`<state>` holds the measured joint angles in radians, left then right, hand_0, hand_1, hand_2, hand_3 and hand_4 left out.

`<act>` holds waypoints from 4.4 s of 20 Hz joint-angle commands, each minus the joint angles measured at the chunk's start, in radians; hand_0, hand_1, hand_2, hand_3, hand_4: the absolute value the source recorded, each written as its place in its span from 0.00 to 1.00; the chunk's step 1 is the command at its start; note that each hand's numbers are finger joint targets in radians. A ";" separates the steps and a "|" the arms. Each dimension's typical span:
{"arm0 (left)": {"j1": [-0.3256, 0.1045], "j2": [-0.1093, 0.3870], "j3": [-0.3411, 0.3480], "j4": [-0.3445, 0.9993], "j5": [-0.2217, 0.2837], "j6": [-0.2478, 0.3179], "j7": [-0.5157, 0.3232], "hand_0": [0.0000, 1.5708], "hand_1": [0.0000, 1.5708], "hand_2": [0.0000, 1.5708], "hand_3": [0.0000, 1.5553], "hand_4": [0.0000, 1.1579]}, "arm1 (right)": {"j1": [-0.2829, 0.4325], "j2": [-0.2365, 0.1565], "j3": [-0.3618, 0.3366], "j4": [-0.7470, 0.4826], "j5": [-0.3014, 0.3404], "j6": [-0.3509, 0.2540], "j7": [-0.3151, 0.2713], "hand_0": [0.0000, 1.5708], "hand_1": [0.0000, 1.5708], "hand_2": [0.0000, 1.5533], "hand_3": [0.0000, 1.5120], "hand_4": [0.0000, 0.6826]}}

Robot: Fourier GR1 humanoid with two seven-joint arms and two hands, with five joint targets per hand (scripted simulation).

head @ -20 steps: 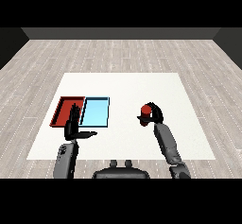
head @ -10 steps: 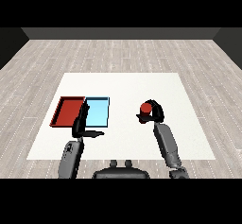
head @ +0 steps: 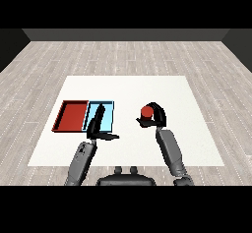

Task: Pick the red can and put it in the red box

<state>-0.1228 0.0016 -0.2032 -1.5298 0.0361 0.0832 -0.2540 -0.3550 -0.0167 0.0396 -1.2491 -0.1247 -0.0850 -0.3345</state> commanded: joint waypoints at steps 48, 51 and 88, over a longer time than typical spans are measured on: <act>-0.305 0.000 -0.343 0.271 0.131 0.370 0.101 1.00 1.00 0.97 0.91 0.78 | -0.157 0.016 0.550 -0.101 -0.243 -0.427 -0.022 0.95 0.95 0.93 0.92 0.76; -0.291 0.000 -0.407 0.317 0.137 0.437 0.046 1.00 1.00 0.98 0.94 0.88 | -0.092 0.007 0.513 -0.157 -0.214 -0.360 -0.036 0.93 0.93 0.93 0.92 0.81; -0.310 -0.001 -0.383 0.273 0.136 0.534 0.053 1.00 1.00 1.00 0.95 0.99 | -0.048 -0.068 0.345 -0.326 -0.092 -0.294 0.050 0.00 0.00 0.00 0.00 0.00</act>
<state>-0.4124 0.0089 -0.5669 -1.3144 0.1302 0.5796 -0.1603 -0.4491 -0.0470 0.4228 -1.4815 -0.2413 -0.3623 -0.3091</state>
